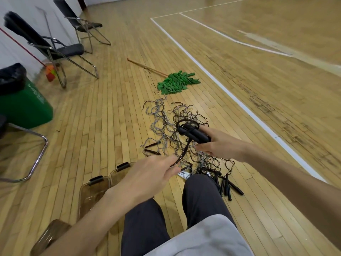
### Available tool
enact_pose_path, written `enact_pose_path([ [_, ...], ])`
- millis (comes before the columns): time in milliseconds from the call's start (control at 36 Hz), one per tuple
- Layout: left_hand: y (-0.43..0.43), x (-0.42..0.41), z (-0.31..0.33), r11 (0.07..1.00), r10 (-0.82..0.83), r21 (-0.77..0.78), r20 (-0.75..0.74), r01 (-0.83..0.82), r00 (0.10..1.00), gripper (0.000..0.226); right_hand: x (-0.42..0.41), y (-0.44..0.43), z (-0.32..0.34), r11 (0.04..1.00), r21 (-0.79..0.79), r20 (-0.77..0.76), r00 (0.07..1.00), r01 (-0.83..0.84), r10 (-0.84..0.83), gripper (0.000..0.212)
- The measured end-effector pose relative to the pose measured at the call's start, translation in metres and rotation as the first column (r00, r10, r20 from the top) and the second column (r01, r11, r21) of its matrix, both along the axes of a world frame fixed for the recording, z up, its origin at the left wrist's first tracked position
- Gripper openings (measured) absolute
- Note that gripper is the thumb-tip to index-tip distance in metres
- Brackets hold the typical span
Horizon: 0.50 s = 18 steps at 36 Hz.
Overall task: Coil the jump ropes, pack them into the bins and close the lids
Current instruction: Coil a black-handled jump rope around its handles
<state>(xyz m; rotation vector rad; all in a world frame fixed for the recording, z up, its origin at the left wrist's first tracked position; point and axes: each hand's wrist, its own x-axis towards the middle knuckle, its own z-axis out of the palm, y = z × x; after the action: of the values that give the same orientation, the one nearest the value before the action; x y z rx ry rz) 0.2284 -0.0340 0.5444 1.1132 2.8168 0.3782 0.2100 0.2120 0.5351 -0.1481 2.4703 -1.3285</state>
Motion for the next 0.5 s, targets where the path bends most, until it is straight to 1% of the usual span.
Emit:
enact_pose_path([
  [56, -0.002, -0.002, 0.006, 0.999, -0.051, -0.014, -0.107, 0.049, 0.993, 0.046, 0.001, -0.004, 0.000, 0.998, 0.051, -0.025, 0.999, -0.022, 0.024, 0.026],
  [111, -0.003, -0.006, 0.010, 0.994, -0.105, 0.006, -0.194, 0.108, 0.975, 0.050, 0.002, -0.008, 0.001, 0.998, 0.056, -0.020, 0.999, -0.039, 0.040, 0.031],
  [194, -0.005, -0.012, 0.018, 0.983, -0.165, 0.032, -0.291, 0.182, 0.942, 0.050, 0.003, -0.012, -0.001, 0.990, 0.129, -0.010, 0.998, -0.060, 0.062, 0.037],
  [250, -0.004, -0.016, 0.026, 0.972, -0.209, 0.048, -0.286, 0.232, 0.935, 0.050, 0.004, -0.014, -0.002, 0.982, 0.172, 0.006, 0.997, -0.078, 0.078, 0.036],
  [333, -0.002, -0.024, 0.039, 0.965, -0.233, 0.065, -0.218, 0.253, 0.948, 0.053, 0.008, -0.018, -0.003, 0.972, 0.201, 0.017, 0.992, -0.122, 0.121, 0.033],
  [500, 0.007, -0.037, 0.064, 0.964, -0.250, 0.048, -0.156, 0.261, 0.956, 0.032, 0.018, -0.032, 0.001, 0.922, 0.323, 0.034, 0.976, -0.215, 0.216, 0.038],
])
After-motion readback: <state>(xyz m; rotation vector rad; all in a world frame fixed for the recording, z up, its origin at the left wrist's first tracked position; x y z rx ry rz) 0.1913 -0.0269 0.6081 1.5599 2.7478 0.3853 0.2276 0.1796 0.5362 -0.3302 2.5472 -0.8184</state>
